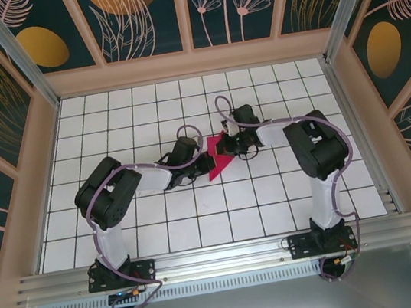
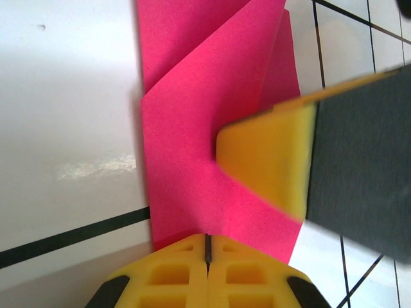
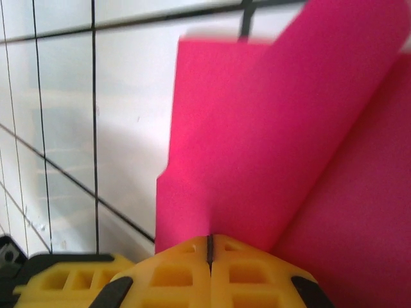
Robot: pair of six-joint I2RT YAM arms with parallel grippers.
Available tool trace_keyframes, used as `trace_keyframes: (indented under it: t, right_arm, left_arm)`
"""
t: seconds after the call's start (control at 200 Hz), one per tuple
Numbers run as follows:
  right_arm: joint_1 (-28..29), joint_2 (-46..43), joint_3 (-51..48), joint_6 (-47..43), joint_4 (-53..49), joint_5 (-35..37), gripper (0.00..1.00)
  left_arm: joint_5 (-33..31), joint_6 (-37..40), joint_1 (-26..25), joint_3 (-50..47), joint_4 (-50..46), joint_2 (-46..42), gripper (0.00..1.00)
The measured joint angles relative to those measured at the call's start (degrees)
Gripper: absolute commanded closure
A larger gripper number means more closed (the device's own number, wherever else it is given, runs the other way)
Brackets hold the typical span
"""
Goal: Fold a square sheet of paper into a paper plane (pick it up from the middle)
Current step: Fourth fold the wing at the center of the table.
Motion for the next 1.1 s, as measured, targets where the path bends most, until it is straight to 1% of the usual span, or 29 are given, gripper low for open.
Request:
trace_keyframes:
  t: [0.205,0.33,0.415,0.51,0.651,0.761,0.846,1.031,1.101]
  right_arm:
    - [-5.16,4.09,7.15,-1.16,-1.05,1.62,0.98]
    - [-6.56,4.13,9.20,-1.25,-1.11,2.38,0.97]
    - [-6.34,2.47,8.39,-1.22,-0.96,2.34,0.97]
    - [-5.46,-1.29,5.64,-1.01,-0.55,2.29,0.97]
    - [-2.73,-4.72,2.21,-0.79,0.42,1.81,0.97]
    - [-0.04,-4.31,0.74,-0.79,0.50,1.22,0.97]
    - [0.94,-2.97,0.63,-0.79,0.57,0.68,0.97]
    - [-0.31,0.72,0.96,-0.74,0.35,0.61,0.98]
    - [-1.16,1.64,1.90,-0.42,-0.17,-0.79,0.98]
  left_arm:
    - [-0.02,0.39,-0.04,0.02,-0.02,0.00,1.00]
    - [-0.04,0.39,-0.04,0.24,-0.39,0.00,1.00]
    - [-0.09,0.42,-0.04,0.35,-0.57,0.00,1.00]
    - [-0.17,0.42,-0.04,0.39,-0.66,0.00,1.00]
    - [-0.22,0.42,-0.04,0.48,-0.85,0.00,1.00]
    - [-0.22,0.39,-0.04,0.48,-0.85,0.00,1.00]
    - [-0.22,0.42,-0.04,0.48,-0.85,0.00,1.00]
    - [-0.22,0.42,-0.04,0.48,-0.94,0.00,1.00]
    - [-0.26,0.42,-0.04,0.50,-0.98,-0.02,1.00]
